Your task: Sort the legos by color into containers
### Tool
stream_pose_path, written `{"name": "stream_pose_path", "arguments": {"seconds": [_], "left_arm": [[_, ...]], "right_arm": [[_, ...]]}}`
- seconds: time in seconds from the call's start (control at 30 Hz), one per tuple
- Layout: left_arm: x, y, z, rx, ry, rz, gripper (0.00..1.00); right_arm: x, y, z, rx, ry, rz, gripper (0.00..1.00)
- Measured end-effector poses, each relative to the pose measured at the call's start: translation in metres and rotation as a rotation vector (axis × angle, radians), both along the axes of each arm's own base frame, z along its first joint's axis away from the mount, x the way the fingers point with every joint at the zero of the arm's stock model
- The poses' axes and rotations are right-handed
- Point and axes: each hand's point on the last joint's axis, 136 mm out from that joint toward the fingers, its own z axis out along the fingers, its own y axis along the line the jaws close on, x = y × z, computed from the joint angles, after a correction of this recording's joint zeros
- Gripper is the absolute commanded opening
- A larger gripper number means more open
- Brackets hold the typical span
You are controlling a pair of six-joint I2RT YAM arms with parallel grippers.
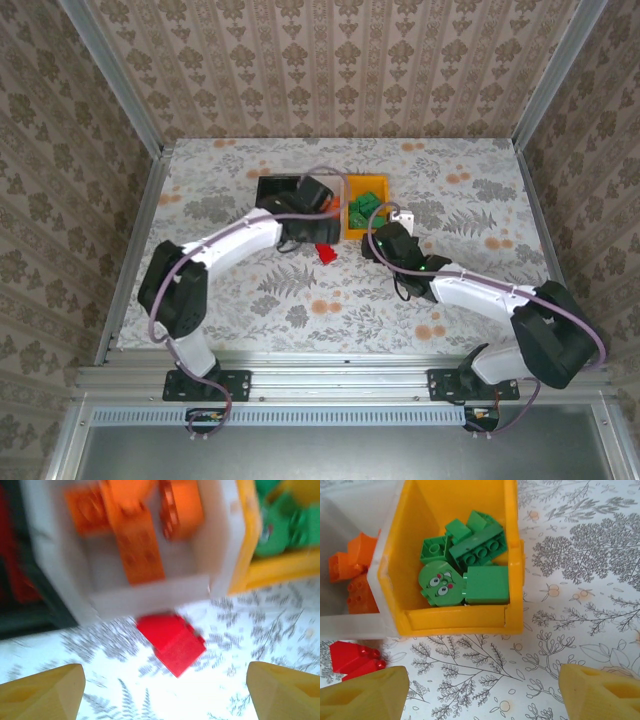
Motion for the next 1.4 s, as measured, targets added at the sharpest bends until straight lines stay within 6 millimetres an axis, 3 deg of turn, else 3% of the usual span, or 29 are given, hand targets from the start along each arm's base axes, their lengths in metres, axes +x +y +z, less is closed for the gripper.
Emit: {"name": "stream_pose_path", "arguments": {"seconds": [0.13, 0.33, 0.67, 1.0, 1.4], "left_arm": [[-0.011, -0.01, -0.041, 0.058, 0.063, 0.023, 0.86], [-0.002, -0.009, -0.065, 0.119, 0.061, 0.085, 0.83], [0.015, -0.016, -0.074, 0.1, 0.01, 0.123, 0.7], [0.021, -0.018, -0.078, 0.105, -0.015, 0.112, 0.45], [0.013, -0.01, -0.078, 0.123, -0.034, 0.108, 0.39]], "right_arm": [[0.0, 0.0, 0.005, 0.008, -0.012, -0.001, 0.8], [0.0, 0.0, 0.005, 0.008, -0.012, -0.001, 0.8], [0.0, 0.0, 0.005, 0.008, -0.012, -0.001, 0.8], [0.0, 0.0, 0.005, 0.008, -0.012, 0.0, 0.8], [0.0, 0.0, 0.005, 0.009, -0.012, 0.0, 0.8]]}}
